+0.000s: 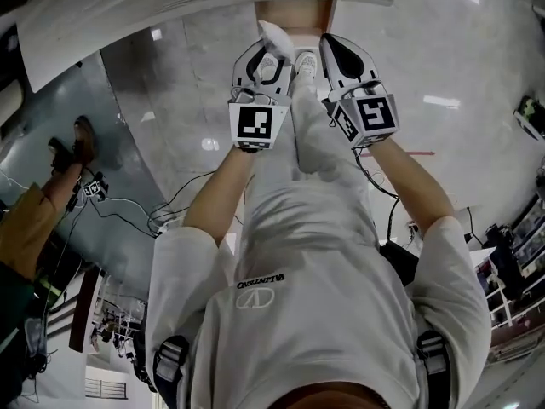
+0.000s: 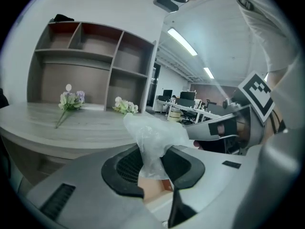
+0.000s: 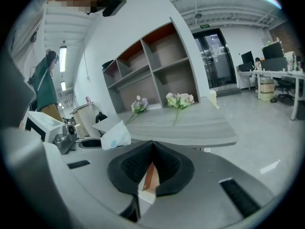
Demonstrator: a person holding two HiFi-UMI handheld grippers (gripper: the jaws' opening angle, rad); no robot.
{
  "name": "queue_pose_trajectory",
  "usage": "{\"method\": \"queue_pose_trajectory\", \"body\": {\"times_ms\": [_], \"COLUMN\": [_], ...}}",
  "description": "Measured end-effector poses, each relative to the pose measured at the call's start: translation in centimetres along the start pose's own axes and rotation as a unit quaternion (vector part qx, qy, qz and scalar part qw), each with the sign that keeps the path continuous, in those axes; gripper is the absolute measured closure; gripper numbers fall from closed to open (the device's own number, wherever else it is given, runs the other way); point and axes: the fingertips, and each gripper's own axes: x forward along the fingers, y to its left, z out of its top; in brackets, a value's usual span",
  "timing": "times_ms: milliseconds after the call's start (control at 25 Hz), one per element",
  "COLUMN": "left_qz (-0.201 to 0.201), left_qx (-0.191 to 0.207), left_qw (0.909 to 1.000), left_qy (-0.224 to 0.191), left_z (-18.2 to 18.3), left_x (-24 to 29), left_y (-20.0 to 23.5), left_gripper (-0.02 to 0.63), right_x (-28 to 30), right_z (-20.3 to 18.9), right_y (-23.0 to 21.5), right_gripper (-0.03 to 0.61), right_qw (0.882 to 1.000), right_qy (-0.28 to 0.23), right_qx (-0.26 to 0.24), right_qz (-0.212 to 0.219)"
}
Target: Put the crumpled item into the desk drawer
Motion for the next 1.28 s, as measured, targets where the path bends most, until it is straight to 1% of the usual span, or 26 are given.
{"method": "queue_pose_trajectory", "body": {"times_ms": [120,400,640,920,1080,1280], "left_qz": [0.002,0.001,0.013,0.025,0.036,0.054], "left_qx": [-0.004,-0.016,-0.026,-0.031,-0.032,-0.024], "left_qw": [0.9999,0.9984,0.996,0.9931,0.9902,0.9862], "left_qy": [0.016,0.054,0.084,0.11,0.131,0.155], "left_z": [-2.1,-7.3,-11.5,-14.2,-15.3,-16.3], "left_x": [2.0,4.8,7.2,8.5,9.0,9.6], "left_y": [-0.1,-0.9,-0.1,1.7,1.9,2.0], "left_gripper": [0.502,0.502,0.502,0.503,0.502,0.502], "right_x": [1.1,3.5,6.1,8.7,9.3,9.6], "right_z": [-1.9,-6.4,-10.1,-12.0,-12.9,-13.5], "right_y": [-1.5,-3.6,-4.6,-4.6,-5.2,-5.8], "right_gripper": [0.577,0.577,0.577,0.577,0.577,0.577], "right_qw": [1.0,0.998,0.997,0.995,0.994,0.994], "right_qy": [0.012,0.039,0.06,0.07,0.075,0.079], "right_qx": [0.01,0.037,0.045,0.054,0.06,0.055], "right_qz": [-0.006,-0.025,-0.032,-0.039,-0.044,-0.047]}}
